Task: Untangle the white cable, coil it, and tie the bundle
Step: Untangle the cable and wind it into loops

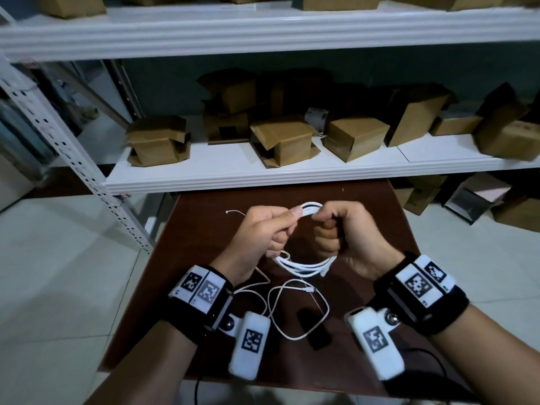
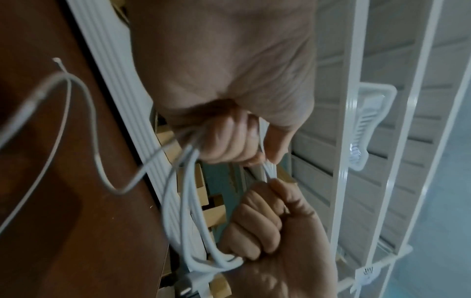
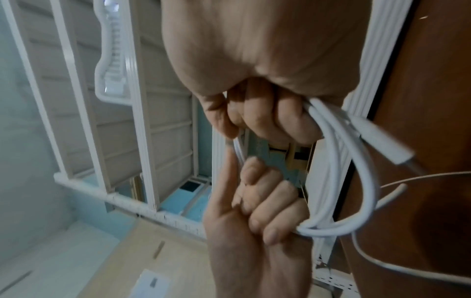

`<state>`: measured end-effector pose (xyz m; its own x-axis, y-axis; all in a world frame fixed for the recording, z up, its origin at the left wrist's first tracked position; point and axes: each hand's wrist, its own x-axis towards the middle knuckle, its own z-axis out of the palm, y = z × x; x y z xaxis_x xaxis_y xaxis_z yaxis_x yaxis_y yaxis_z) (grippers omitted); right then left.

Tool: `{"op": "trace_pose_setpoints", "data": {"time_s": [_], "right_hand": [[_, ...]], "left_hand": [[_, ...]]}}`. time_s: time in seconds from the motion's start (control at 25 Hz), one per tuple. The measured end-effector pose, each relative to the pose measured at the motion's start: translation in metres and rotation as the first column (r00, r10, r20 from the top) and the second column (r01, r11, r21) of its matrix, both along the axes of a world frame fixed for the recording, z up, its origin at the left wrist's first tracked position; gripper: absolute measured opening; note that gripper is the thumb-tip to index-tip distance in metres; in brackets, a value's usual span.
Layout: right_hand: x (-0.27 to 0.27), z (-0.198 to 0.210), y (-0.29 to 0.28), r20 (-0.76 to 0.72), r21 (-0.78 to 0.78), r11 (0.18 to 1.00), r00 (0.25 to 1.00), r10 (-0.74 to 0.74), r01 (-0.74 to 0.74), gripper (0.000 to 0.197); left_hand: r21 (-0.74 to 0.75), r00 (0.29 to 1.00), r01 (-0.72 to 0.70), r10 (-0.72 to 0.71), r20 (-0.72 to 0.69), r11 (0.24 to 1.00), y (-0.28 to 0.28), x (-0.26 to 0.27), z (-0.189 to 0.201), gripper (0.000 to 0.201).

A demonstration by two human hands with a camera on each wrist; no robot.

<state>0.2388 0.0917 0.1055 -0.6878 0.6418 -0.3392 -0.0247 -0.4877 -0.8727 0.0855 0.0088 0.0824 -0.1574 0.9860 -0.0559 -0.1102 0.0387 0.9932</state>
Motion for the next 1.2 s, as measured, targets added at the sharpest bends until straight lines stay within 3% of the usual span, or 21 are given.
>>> {"op": "trace_pose_setpoints", "data": {"time_s": [0.16,0.28,0.36,0.52,0.68,0.8,0.88,1.08,1.2], "right_hand": [[0.003,0.009,0.005,-0.13,-0.095,0.995,0.99,-0.046,0.034,0.037],[0.0,0.006,-0.002,-0.219,-0.121,0.992,0.974,-0.051,0.025,0.035],[-0.003,0.003,-0.005,-0.247,-0.136,0.99,0.966,-0.074,0.041,0.034],[0.003,0.002,-0.002,-0.209,-0.071,0.997,0.977,0.027,-0.043,0.036],[0.014,0.003,0.006,-0.081,0.115,0.981,0.983,0.164,-0.154,0.034],[0.015,0.004,0.001,0.16,0.233,0.911,0.937,0.309,-0.341,0.004],[0.016,0.001,-0.002,0.302,0.257,0.878,0.897,0.324,-0.404,0.008],[0.005,0.001,-0.007,0.248,0.278,0.931,0.954,0.169,-0.237,0.015],[-0.002,0.004,-0.01,0.132,0.229,0.965,0.986,0.103,-0.131,0.003]], "left_hand": [[0.064,0.954,0.017,-0.036,0.298,0.998,0.001,-0.004,-0.002,0.032],[0.073,0.822,0.026,-0.063,0.566,0.997,0.002,-0.001,-0.006,0.039],[0.045,0.77,-0.004,-0.026,0.638,0.999,0.003,0.005,-0.006,0.043],[0.074,0.905,-0.114,0.073,0.42,0.991,0.004,0.003,-0.002,0.04],[0.108,0.99,-0.067,0.052,0.134,0.992,0.001,0.002,0.003,0.041],[0.124,0.962,0.031,0.004,-0.272,0.992,0.001,0.012,-0.004,0.047],[0.1,0.917,0.075,-0.029,-0.398,0.992,0.003,0.014,-0.009,0.05],[0.097,0.972,0.01,0.013,-0.235,0.995,0.004,0.011,-0.001,0.05],[0.041,0.998,0.005,-0.003,-0.066,0.999,0.001,0.005,0.003,0.044]]}}
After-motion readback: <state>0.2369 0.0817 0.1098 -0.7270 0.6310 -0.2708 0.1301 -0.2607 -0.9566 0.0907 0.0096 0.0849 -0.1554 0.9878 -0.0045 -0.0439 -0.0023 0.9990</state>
